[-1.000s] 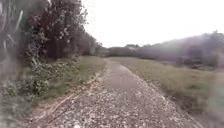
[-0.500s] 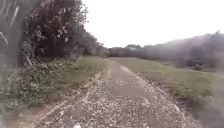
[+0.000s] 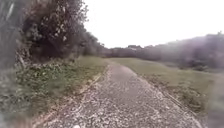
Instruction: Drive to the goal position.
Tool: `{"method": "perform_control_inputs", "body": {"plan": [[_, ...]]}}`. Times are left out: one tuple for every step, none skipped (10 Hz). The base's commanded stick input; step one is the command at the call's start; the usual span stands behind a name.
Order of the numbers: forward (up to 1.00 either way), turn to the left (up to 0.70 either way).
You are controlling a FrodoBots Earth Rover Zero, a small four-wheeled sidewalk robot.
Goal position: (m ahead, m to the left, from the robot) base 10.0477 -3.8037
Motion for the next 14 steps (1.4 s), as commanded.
{"method": "perform_control_inputs", "body": {"plan": [[0.70,0.00],[0.70,0.00],[0.70,0.00],[0.70,0.00],[0.70,0.00],[0.70,-0.02],[0.70,-0.06],[0.70,-0.09],[0.70,-0.12],[0.70,-0.12],[0.70,-0.12],[0.70,-0.12],[0.70,-0.12],[0.70,-0.12]]}}
